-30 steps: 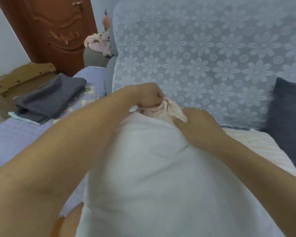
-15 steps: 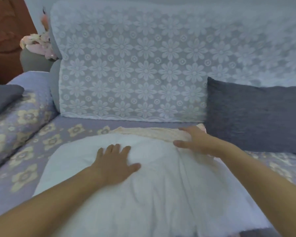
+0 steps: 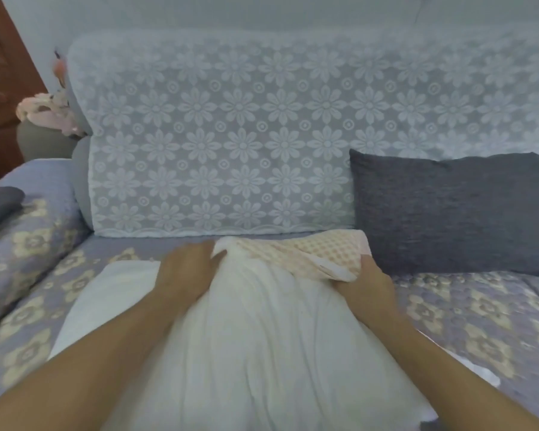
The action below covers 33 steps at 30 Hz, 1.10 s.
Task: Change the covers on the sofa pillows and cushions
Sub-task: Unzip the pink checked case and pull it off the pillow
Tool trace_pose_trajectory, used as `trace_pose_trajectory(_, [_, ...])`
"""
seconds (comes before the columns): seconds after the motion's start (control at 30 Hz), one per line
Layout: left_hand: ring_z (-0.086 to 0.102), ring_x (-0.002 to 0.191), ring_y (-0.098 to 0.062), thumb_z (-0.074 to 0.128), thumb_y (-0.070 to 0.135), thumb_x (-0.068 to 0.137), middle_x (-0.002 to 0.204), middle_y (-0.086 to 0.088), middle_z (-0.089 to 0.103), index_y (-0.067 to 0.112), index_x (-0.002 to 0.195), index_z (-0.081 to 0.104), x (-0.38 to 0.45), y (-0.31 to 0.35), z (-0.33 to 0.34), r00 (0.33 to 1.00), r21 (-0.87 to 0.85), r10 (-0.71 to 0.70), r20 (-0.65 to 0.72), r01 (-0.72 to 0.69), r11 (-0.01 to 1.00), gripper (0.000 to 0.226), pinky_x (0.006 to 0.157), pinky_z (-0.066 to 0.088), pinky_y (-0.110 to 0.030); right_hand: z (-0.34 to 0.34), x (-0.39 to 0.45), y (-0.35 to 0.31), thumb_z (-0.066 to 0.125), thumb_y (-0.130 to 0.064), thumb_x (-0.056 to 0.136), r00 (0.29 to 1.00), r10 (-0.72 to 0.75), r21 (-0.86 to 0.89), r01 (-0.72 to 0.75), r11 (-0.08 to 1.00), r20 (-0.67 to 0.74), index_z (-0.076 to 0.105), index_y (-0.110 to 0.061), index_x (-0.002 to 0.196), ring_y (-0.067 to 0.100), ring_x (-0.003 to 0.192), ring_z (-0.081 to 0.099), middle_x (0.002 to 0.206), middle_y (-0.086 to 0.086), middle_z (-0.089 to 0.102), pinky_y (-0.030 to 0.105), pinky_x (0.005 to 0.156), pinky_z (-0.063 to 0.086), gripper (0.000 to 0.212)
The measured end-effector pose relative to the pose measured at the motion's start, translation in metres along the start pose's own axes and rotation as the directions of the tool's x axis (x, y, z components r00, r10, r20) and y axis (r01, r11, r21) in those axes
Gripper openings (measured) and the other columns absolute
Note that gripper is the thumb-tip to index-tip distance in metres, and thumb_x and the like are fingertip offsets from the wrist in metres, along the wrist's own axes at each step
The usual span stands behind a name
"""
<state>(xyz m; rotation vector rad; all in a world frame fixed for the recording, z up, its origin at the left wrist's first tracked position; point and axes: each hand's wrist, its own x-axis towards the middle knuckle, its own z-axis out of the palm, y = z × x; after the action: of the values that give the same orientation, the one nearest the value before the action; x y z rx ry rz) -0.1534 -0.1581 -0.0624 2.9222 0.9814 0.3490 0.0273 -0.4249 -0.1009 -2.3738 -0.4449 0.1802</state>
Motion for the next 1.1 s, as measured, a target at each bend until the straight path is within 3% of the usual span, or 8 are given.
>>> trace_pose_trajectory(0.17, [0.064, 0.07, -0.038, 0.045, 0.048, 0.099, 0.076, -0.015, 0.068, 0.016, 0.091, 0.059, 0.02, -0.021, -0.086, 0.856, -0.19, 0.061, -0.513, -0.182, 0.965, 0.036, 0.065, 0.049, -0.045, -0.036, -0.015, -0.044, 0.074, -0.043, 0.083, 0.959, -0.086, 0.435, 0.202, 0.877, -0.272, 0.041, -0.03, 0.129, 0.008, 0.083, 0.058, 0.094, -0.017, 0.056, 0.034, 0.069, 0.049, 0.058])
trace_pose_trajectory(0.4, [0.056, 0.091, -0.031, 0.065, 0.041, 0.094, 0.092, 0.001, 0.058, 0.019, 0.089, 0.068, 0.009, -0.079, -0.037, 0.992, -0.069, 0.115, -0.057, -0.119, 0.99, 0.022, 0.076, 0.046, -0.043, 0.003, -0.045, -0.008, 0.071, -0.058, 0.081, 0.962, -0.126, 0.056, 0.116, 0.992, 0.241, 0.016, -0.031, 0.153, 0.021, 0.125, 0.047, 0.147, -0.002, 0.036, 0.032, 0.094, 0.043, 0.095])
trace_pose_trajectory(0.5, [0.055, 0.111, -0.043, 0.059, 0.045, 0.092, 0.123, -0.013, 0.063, 0.013, 0.102, 0.074, 0.005, -0.075, -0.025, 0.925, 0.133, 0.344, -0.159, -0.325, 0.936, 0.037, 0.091, 0.051, -0.053, -0.012, -0.043, -0.004, 0.074, -0.048, 0.082, 0.984, -0.178, 0.044, 0.177, 0.983, 0.023, 0.029, -0.019, 0.151, 0.024, 0.126, 0.042, 0.141, 0.003, 0.031, 0.031, 0.094, 0.038, 0.087])
trace_pose_trajectory(0.6, [0.051, 0.134, -0.038, 0.047, 0.049, 0.09, 0.142, -0.014, 0.059, 0.013, 0.113, 0.072, 0.004, -0.062, -0.031, 0.87, 0.089, 0.482, -0.098, -0.475, 0.875, 0.05, 0.112, 0.037, -0.053, -0.042, -0.034, -0.035, 0.076, -0.037, 0.083, 0.841, -0.449, -0.051, 0.456, 0.889, -0.302, 0.049, -0.013, 0.138, 0.021, 0.126, 0.038, 0.135, 0.006, 0.042, 0.029, 0.101, 0.032, 0.065])
trace_pose_trajectory(0.73, [0.043, 0.144, -0.025, 0.051, 0.047, 0.092, 0.155, -0.005, 0.046, 0.022, 0.096, 0.068, -0.009, -0.047, -0.037, 0.816, -0.026, 0.571, -0.094, -0.575, 0.818, 0.03, 0.12, 0.025, -0.045, -0.024, -0.03, -0.097, 0.05, -0.064, 0.084, 0.692, -0.72, -0.193, 0.701, 0.686, -0.045, 0.055, -0.015, 0.138, 0.027, 0.132, 0.037, 0.143, 0.011, 0.046, 0.041, 0.112, 0.031, 0.073])
trace_pose_trajectory(0.83, [0.04, 0.142, -0.026, 0.056, 0.045, 0.091, 0.158, -0.007, 0.037, 0.025, 0.082, 0.063, -0.023, -0.039, -0.046, 0.806, -0.07, 0.587, -0.074, -0.591, 0.803, 0.022, 0.117, 0.03, -0.051, 0.012, -0.032, -0.15, 0.045, -0.068, 0.087, 0.75, -0.645, -0.156, 0.661, 0.734, 0.146, 0.034, -0.016, 0.153, 0.027, 0.139, 0.029, 0.153, 0.007, 0.037, 0.04, 0.118, 0.022, 0.085])
trace_pose_trajectory(1.0, [0.049, 0.124, -0.033, 0.05, 0.051, 0.092, 0.153, -0.009, 0.036, 0.026, 0.082, 0.062, -0.049, -0.056, -0.05, 0.84, -0.047, 0.542, -0.023, -0.542, 0.839, 0.029, 0.103, 0.042, -0.041, 0.029, -0.004, -0.192, 0.069, -0.008, 0.076, 0.628, -0.765, -0.537, 0.698, 0.473, 0.142, 0.065, -0.006, 0.093, 0.034, 0.089, 0.062, 0.089, 0.014, 0.066, 0.04, 0.079, 0.044, 0.018])
trace_pose_trajectory(1.1, [0.042, 0.135, -0.028, 0.048, 0.054, 0.094, 0.157, -0.005, 0.032, 0.035, 0.094, 0.065, -0.061, -0.072, -0.056, 0.85, -0.07, 0.527, 0.01, -0.525, 0.848, 0.025, 0.108, 0.034, -0.036, -0.024, 0.038, -0.193, 0.055, 0.0, 0.087, 0.785, -0.618, -0.666, 0.486, 0.565, 0.048, 0.065, -0.005, 0.104, 0.036, 0.099, 0.066, 0.102, 0.016, 0.069, 0.039, 0.081, 0.05, 0.021])
